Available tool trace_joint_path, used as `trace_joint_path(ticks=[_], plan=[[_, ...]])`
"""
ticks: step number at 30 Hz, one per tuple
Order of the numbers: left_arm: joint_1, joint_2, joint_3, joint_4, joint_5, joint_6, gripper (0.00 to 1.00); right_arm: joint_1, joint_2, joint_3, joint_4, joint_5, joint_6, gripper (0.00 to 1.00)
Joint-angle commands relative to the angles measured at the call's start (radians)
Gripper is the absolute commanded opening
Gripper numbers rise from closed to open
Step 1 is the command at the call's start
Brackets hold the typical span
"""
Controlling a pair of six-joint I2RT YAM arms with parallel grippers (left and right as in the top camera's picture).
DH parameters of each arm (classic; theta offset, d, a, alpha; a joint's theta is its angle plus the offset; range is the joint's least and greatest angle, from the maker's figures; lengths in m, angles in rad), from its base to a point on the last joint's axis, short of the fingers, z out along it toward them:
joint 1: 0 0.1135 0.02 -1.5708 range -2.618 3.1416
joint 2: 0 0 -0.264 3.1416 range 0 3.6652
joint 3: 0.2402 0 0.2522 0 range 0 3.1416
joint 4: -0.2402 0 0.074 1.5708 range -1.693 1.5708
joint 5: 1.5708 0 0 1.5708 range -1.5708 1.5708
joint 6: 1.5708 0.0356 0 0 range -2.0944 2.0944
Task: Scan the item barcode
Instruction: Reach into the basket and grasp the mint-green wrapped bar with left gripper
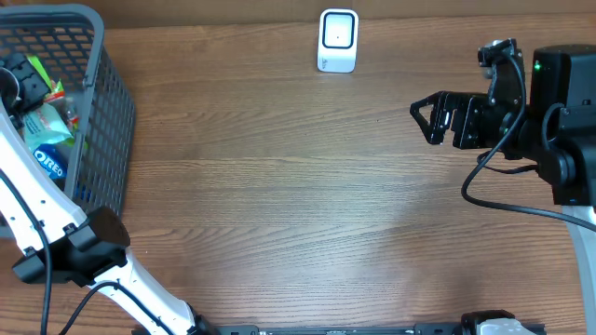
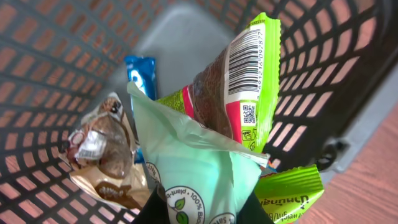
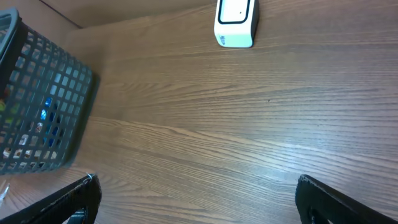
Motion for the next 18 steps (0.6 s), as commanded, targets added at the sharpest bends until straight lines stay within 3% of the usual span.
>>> trace_joint_path(ticks=[1, 12, 18], plan=[[0.000, -0.034, -0.013, 0.004, -0.005, -0.014, 0.04, 0.005, -0.004, 0.025, 0.002, -0.008, -0.001, 1.00], [0.007, -0.122, -0.013, 0.004, -0.002, -0.014, 0.04, 0.005, -0.004, 0.025, 0.007, -0.009, -0.001, 1.00], [0.007, -0.181, -0.013, 0.004, -0.085, -0.055, 0.04, 0.005, -0.004, 0.025, 0.003, -0.013, -0.001, 1.00]])
